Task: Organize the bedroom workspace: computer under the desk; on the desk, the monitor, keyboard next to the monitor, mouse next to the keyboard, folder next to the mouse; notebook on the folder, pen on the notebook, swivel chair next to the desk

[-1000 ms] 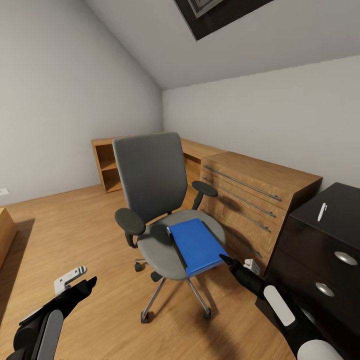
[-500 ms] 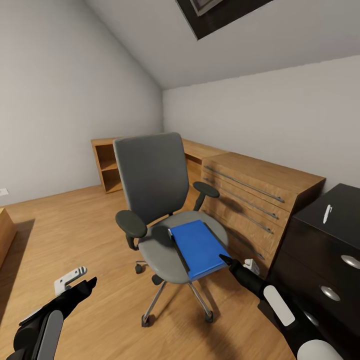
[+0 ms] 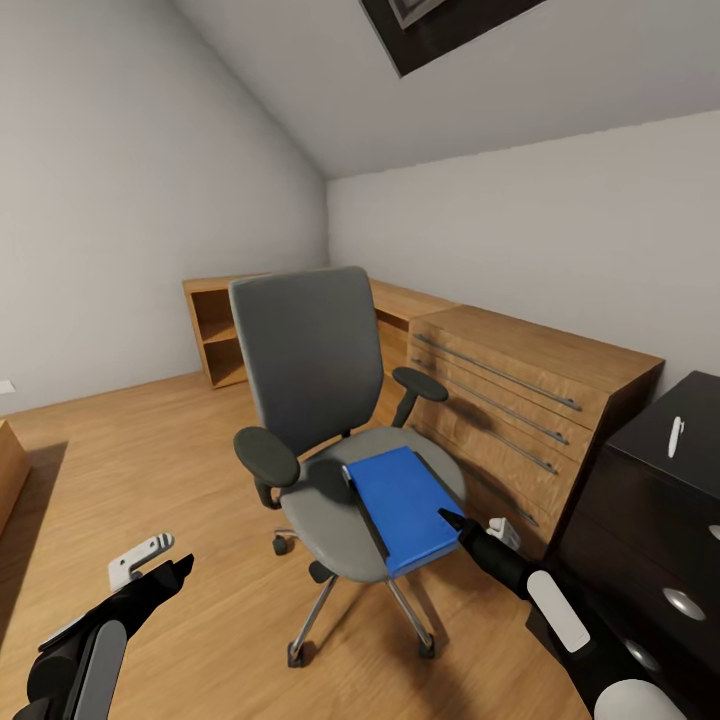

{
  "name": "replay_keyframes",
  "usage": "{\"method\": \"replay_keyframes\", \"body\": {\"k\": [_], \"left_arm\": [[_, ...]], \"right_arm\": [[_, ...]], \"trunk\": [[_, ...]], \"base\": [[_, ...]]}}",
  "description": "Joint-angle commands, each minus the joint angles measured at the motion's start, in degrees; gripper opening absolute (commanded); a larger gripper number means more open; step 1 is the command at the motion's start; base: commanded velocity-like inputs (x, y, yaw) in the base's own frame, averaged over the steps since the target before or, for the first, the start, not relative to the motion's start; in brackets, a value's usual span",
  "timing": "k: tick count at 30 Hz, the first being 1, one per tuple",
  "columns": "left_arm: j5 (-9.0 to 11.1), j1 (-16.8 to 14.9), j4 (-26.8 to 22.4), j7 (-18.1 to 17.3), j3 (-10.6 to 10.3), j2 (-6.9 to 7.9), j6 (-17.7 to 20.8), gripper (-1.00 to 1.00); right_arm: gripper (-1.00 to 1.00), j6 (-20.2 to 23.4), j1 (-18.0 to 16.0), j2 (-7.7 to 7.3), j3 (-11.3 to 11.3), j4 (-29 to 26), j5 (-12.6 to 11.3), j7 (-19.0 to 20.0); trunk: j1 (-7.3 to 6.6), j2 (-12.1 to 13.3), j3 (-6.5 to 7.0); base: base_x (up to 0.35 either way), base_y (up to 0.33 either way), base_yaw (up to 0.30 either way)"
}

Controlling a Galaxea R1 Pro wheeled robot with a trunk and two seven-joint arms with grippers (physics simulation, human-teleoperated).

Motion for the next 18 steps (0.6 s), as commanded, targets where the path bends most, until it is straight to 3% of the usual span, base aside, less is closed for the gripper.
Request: {"method": "replay_keyframes", "body": {"k": [1, 18], "left_arm": [[0.62, -0.04, -0.07, 0.41, 0.06, -0.04, 0.25, 1.00], [0.59, -0.04, -0.07, 0.41, 0.06, -0.04, 0.21, 1.00]], "right_arm": [[1.00, 0.16, -0.03, -0.05, 0.13, -0.01, -0.43, -0.02], [1.00, 0.22, -0.03, -0.14, 0.04, -0.01, -0.50, -0.05]], "trunk": [[-0.01, -0.02, -0.06], [-0.01, -0.02, -0.06]], "base": [[0.012, 0.007, 0.000], [0.001, 0.001, 0.000]]}}
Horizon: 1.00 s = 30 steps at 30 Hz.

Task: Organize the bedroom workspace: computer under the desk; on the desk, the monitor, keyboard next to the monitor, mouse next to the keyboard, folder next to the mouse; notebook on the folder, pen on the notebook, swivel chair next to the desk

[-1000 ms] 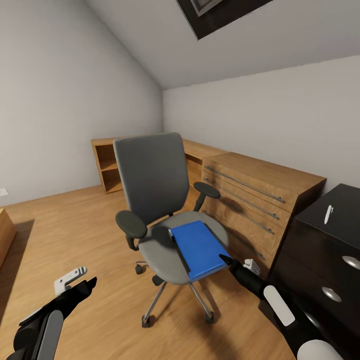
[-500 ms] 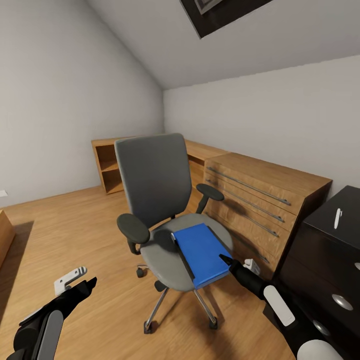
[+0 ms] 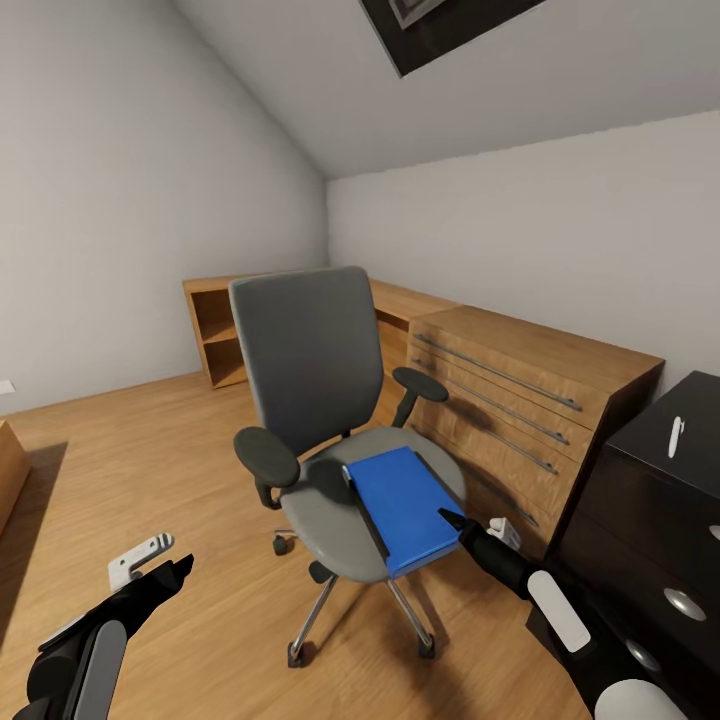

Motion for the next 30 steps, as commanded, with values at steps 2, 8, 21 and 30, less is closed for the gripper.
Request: {"method": "replay_keyframes", "body": {"k": [2, 8, 21, 30], "left_arm": [[0.59, -0.04, -0.07, 0.41, 0.06, -0.07, 0.23, 1.00], [0.64, -0.04, -0.07, 0.41, 0.06, -0.08, 0.22, 1.00], [0.66, -0.04, -0.07, 0.41, 0.06, -0.11, 0.25, 1.00], [0.50, -0.04, -0.07, 0.41, -0.01, -0.11, 0.23, 1.00]], "right_arm": [[1.00, 0.13, -0.03, -0.06, 0.13, -0.01, -0.42, -0.01], [1.00, 0.11, -0.03, -0.06, 0.13, -0.01, -0.42, 0.00], [-1.00, 0.16, -0.03, -0.08, 0.13, -0.01, -0.32, 0.00], [-1.00, 0.19, -0.03, -0.07, 0.13, -0.07, -0.31, 0.01]], "trunk": [[-0.01, -0.02, -0.06], [-0.01, -0.02, -0.06], [-0.01, -0.02, -0.06], [-1.33, 2.38, 1.02]], "base": [[0.000, 0.000, 0.000], [-0.128, 0.000, 0.000], [-0.013, 0.000, 0.000], [0.000, 0.000, 0.000]]}}
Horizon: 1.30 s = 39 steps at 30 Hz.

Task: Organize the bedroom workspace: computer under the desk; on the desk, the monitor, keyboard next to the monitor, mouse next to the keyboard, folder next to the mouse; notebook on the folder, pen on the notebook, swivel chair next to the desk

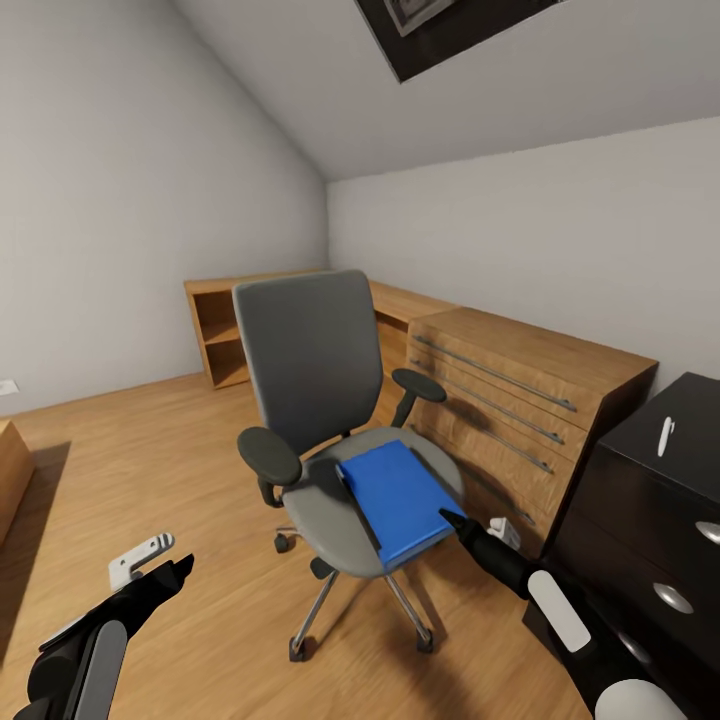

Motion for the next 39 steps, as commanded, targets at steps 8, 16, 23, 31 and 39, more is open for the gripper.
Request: {"method": "replay_keyframes", "body": {"k": [8, 16, 23, 31, 39], "left_arm": [[0.59, -0.04, -0.07, 0.41, -0.02, -0.04, 0.24, 1.00], [0.52, -0.04, -0.06, 0.47, -0.04, -0.13, 0.24, 1.00], [0.50, -0.04, 0.08, 0.48, -0.04, -0.11, 0.22, 1.00], [0.50, -0.04, 0.27, 0.49, -0.04, -0.13, 0.15, 1.00], [0.43, -0.04, 1.87, 0.56, -0.12, -0.06, -0.17, 1.00]], "right_arm": [[-1.00, 0.01, -0.02, -0.13, 0.05, -0.10, -0.44, 0.03], [-1.00, 0.00, -0.02, -0.53, 0.04, -0.37, -0.27, 5.21], [-1.00, 0.23, 0.66, -0.87, -0.04, -3.12, -0.21, 6.74], [-1.00, 0.55, 10.98, -3.93, -0.81, -23.99, -0.42, 5.95], [-1.00, 1.86, 16.13, -4.52, -2.37, -32.90, -0.62, 7.27]], "trunk": [[-1.77, 3.20, 1.38], [-3.53, 6.41, 2.82], [-5.07, 9.21, 4.08], [-6.83, 12.42, 5.51], [-8.58, 15.63, 6.95]], "base": [[0.000, 0.000, 0.000], [0.000, 0.000, 0.000], [0.000, 0.000, 0.000], [0.000, 0.000, 0.000], [0.000, 0.000, 0.000]]}}
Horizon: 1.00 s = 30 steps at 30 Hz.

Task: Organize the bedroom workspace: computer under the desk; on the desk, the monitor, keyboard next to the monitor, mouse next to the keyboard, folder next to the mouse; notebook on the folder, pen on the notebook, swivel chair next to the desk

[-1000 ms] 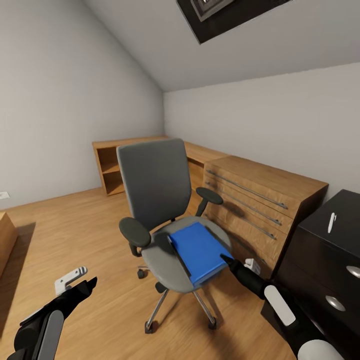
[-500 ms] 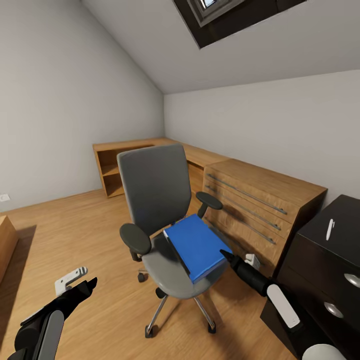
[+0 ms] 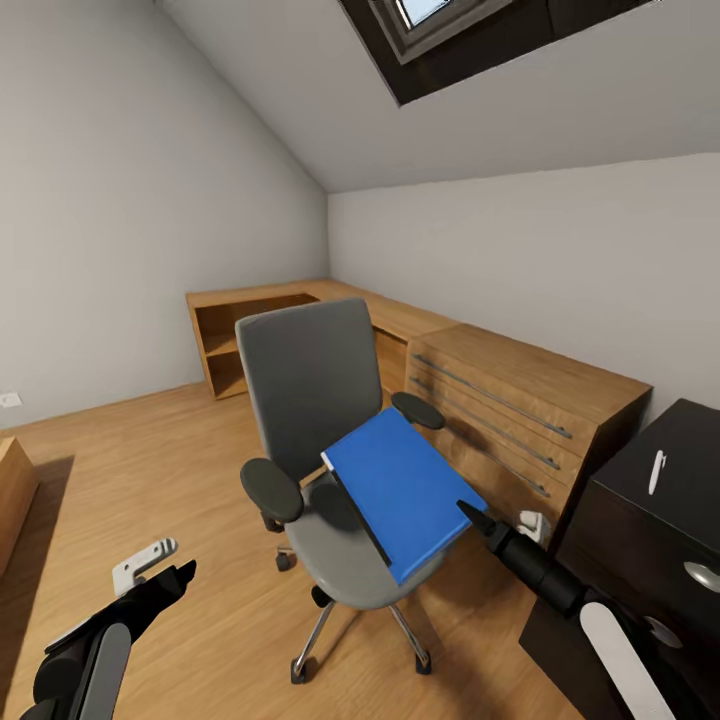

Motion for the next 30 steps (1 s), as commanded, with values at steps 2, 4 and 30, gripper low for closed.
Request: {"method": "replay_keyframes", "body": {"k": [2, 4, 30], "left_arm": [[0.60, -0.04, 0.13, 0.42, 0.06, -0.07, 0.27, 1.00], [0.60, -0.04, 0.87, 0.44, 0.05, -0.71, 0.43, 1.00], [-16.49, -0.04, 57.61, 0.30, -5.07, 0.87, -33.01, 1.00]], "right_arm": [[-1.00, 0.56, 1.06, -0.05, -0.15, -1.07, -0.34, 3.37], [-1.00, 1.12, 1.65, -0.09, -0.26, -1.65, -0.36, 6.25], [-1.00, 3.52, 2.74, 0.08, -5.40, -0.74, -6.29, 10.50]], "trunk": [[-0.45, 0.79, 0.31], [-0.89, 1.59, 0.67], [-6.60, 12.02, 5.76]], "base": [[0.000, 0.000, 0.000], [0.000, 0.000, 0.000], [-0.037, 0.019, -0.099]]}}
